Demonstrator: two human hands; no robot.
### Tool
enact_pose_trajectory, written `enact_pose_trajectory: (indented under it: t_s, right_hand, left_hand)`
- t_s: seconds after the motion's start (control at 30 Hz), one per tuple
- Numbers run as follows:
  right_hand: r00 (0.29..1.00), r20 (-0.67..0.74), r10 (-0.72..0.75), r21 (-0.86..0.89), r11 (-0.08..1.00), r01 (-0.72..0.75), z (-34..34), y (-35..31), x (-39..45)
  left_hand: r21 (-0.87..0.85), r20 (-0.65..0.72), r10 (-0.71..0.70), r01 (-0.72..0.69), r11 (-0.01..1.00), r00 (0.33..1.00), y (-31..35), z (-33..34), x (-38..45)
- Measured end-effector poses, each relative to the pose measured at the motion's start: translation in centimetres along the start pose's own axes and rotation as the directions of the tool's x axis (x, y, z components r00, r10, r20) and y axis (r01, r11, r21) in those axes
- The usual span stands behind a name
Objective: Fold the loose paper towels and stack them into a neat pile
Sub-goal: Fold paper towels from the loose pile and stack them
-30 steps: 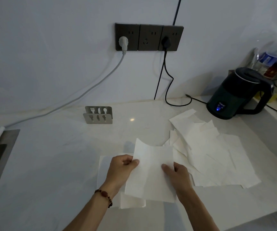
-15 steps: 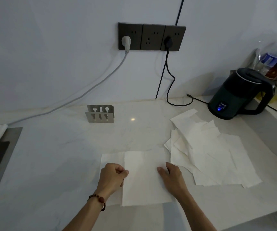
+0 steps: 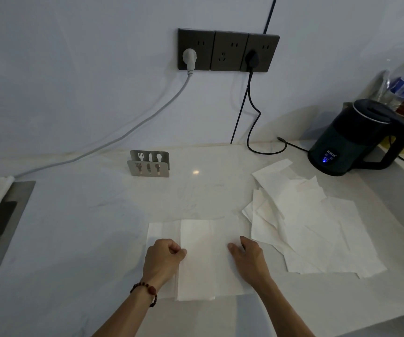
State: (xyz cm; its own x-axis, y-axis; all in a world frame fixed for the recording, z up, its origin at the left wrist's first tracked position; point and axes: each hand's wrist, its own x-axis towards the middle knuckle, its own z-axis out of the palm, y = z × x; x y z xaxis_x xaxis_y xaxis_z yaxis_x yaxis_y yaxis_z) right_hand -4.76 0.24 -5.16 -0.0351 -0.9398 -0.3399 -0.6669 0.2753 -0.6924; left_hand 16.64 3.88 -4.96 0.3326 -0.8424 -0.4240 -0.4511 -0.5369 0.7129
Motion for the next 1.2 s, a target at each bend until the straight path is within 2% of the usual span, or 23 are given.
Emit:
enact_pose_trajectory:
  t_s: [0.23, 0.37, 0.4, 0.47, 0.57, 0.67, 0.73, 0.83, 0.93, 1.1, 1.2]
  right_hand:
    - [0.999, -0.001, 0.035, -0.01, 0.999, -0.035, 0.5, 0.4, 0.4]
    - [0.997, -0.073, 0.039, -0.075, 0.996, -0.045, 1.0, 0.6, 0.0]
    - [0.991, -0.131, -0.004, -0.143, 0.99, -0.015, 1.3, 0.6, -0.1]
    - [0.959, -0.201, -0.198, -0.318, 0.939, 0.127, 1.7, 0.5, -0.6]
    - [0.873, -0.054, -0.485, -0.5, 0.77, 0.397, 2.7, 0.0, -1.1]
    - [0.798, 0.13, -0.588, -0.513, 0.649, 0.562, 3.8, -0.8, -1.4]
    - [0.776, 0.241, -0.583, -0.514, 0.602, 0.612, 4.6, -1.4, -1.6]
    - [0.794, 0.365, -0.487, -0.582, 0.546, 0.603, 5.5, -1.6, -1.7]
    - [0.767, 0.461, -0.445, -0.551, 0.535, 0.641, 5.9, -1.7, -1.8]
    - [0.779, 0.493, -0.388, -0.556, 0.548, 0.625, 5.4, -1.9, -2.0]
    - [0.788, 0.467, -0.4, -0.549, 0.567, 0.614, 5.5, -1.5, -2.1]
  left_hand:
    - [0.056, -0.02, 0.006, -0.005, 0.998, 1.0, -0.5, 0.2, 0.2]
    - [0.096, -0.043, 0.02, -0.016, 0.995, 0.999, -0.5, 0.3, 0.2]
    - [0.096, -0.055, 0.024, -0.018, 0.995, 0.998, -0.4, 0.3, 0.2]
    - [0.099, -0.085, 0.036, -0.028, 0.995, 0.996, -0.4, 0.1, 0.0]
    - [0.118, -0.154, 0.057, -0.039, 0.992, 0.987, -1.0, -0.6, -0.2]
    - [0.19, -0.234, 0.054, -0.008, 0.982, 0.971, -2.6, -1.9, -0.3]
    - [0.274, -0.257, 0.035, 0.038, 0.961, 0.966, -3.5, -2.7, -0.5]
    - [0.362, -0.263, 0.0, 0.098, 0.927, 0.965, -3.8, -3.0, -0.6]
    - [0.394, -0.267, -0.004, 0.113, 0.912, 0.964, -3.6, -2.7, -0.7]
    - [0.373, -0.22, 0.001, 0.083, 0.924, 0.975, -3.3, -2.5, -0.4]
    - [0.21, -0.174, 0.057, -0.019, 0.977, 0.983, -2.7, -2.7, -0.6]
